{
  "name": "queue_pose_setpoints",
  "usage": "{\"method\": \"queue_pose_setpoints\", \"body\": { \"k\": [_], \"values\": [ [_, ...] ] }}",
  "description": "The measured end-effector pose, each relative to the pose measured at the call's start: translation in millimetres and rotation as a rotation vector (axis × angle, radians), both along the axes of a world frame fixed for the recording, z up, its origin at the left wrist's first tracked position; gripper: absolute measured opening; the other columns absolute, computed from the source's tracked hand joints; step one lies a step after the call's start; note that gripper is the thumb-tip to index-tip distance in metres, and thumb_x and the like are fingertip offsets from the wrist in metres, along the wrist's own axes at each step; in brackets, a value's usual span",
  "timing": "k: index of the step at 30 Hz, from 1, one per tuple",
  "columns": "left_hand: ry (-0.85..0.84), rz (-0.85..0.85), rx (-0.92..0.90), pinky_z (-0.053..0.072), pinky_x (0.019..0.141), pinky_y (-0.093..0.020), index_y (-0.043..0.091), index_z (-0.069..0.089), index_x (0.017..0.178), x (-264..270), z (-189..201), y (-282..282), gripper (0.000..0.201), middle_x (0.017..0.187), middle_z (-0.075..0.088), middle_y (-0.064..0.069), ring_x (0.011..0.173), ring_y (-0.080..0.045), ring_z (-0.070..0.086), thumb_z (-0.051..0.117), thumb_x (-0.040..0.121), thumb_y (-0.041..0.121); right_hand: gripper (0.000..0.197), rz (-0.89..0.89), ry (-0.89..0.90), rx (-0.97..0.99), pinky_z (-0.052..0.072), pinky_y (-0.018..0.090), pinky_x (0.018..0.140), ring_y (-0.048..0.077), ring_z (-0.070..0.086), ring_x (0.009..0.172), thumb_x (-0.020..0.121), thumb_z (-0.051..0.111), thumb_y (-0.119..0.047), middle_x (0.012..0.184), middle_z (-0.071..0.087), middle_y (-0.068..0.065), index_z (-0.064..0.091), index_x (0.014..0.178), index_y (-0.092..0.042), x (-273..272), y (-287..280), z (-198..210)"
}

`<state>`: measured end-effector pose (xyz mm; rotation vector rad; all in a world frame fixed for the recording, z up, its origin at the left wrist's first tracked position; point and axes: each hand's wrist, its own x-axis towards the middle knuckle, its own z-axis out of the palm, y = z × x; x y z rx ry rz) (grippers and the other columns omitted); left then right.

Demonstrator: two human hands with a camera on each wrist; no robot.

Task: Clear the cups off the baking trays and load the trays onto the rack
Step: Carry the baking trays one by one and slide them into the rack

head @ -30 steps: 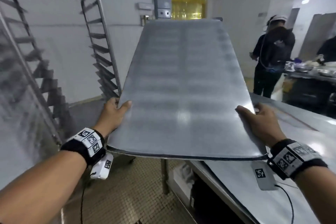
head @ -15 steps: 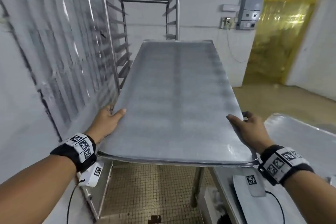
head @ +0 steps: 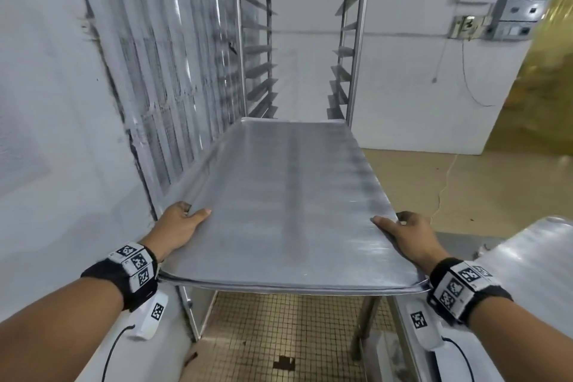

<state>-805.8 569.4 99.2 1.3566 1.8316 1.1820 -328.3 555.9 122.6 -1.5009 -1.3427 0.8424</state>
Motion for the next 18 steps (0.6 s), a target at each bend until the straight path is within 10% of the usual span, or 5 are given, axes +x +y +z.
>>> {"method": "queue_pose_setpoints", "body": {
  "k": [8,18],
  "values": [
    [0.037,-0.022,-0.096,0.059,0.071,-0.036,0.008,0.066,0.099,-27,-22,40,0.037,0.089,0.075,-0.009,0.076,-0.027,0.073,0.074,0.089,0.043,0.034,-0.007,0.056,-0.080,0.033,0.011,0.035,0.000,0.043,0.030,0.088,0.076,-0.021,0.037,0.051,-0.010,0.053,0.067,-0.006,-42,27,-19],
    [0.052,-0.073,-0.150,0.051,0.059,-0.026,0.007,0.065,0.096,-37,-36,96,0.033,0.087,0.073,-0.009,0.074,-0.025,0.071,0.072,0.091,0.039,0.037,-0.022,0.019,-0.110,0.036,0.014,0.037,0.001,0.048,0.034,0.088,0.077,-0.024,0.040,0.055,-0.008,0.055,0.062,-0.009,-55,72,-43]
  ]
}}
